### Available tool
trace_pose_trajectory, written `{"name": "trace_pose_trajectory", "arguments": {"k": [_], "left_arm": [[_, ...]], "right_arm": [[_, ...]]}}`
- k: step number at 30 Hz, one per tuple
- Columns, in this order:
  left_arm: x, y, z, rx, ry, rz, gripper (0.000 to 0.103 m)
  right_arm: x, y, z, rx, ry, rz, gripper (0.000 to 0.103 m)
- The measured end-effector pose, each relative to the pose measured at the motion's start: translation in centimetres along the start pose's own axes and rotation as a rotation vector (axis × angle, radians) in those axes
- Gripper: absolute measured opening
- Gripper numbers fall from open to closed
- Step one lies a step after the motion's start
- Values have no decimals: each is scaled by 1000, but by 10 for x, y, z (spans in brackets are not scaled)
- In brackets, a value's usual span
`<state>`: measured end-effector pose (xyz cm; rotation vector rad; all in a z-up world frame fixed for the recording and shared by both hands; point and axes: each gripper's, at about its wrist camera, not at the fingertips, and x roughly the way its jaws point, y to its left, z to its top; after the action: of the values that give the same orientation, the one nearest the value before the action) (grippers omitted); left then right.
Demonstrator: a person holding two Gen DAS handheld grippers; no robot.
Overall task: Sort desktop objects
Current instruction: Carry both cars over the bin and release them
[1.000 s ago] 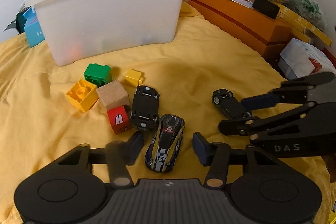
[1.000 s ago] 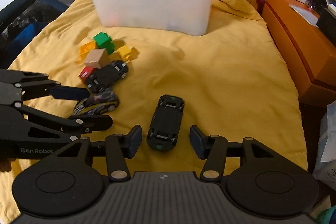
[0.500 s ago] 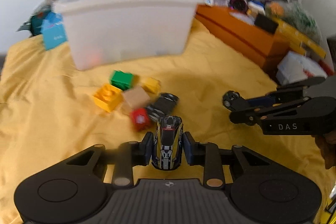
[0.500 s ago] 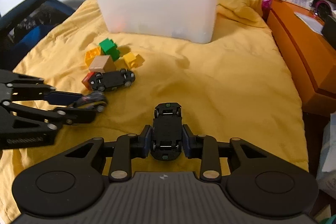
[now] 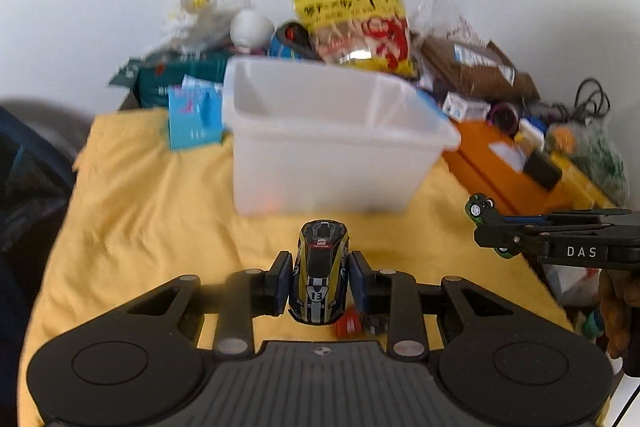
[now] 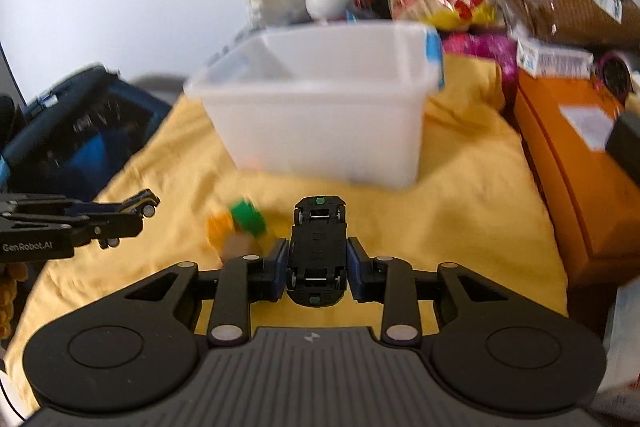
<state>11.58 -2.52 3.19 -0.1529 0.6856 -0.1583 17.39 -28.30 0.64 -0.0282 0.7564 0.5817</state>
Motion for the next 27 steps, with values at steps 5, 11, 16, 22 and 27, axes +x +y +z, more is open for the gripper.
{"name": "trace_pose_trajectory", "arguments": {"k": [5, 11, 16, 22, 27], "left_arm": [[-5, 1, 32, 0, -30, -4, 34], [-4, 3, 61, -9, -40, -3, 34], [0, 4, 89, -8, -48, -2, 34], [5, -1, 118, 8, -58, -3, 34], [12, -4, 137, -4, -51, -14, 34]], "right_arm": [[-8, 1, 32, 7, -53, 18, 33], [-12, -3, 58, 12, -86, 23, 33], [-18, -7, 79, 2, -102, 26, 33], [-18, -11, 106, -10, -104, 34, 33], [-17, -12, 124, -9, -104, 46, 33]]}}
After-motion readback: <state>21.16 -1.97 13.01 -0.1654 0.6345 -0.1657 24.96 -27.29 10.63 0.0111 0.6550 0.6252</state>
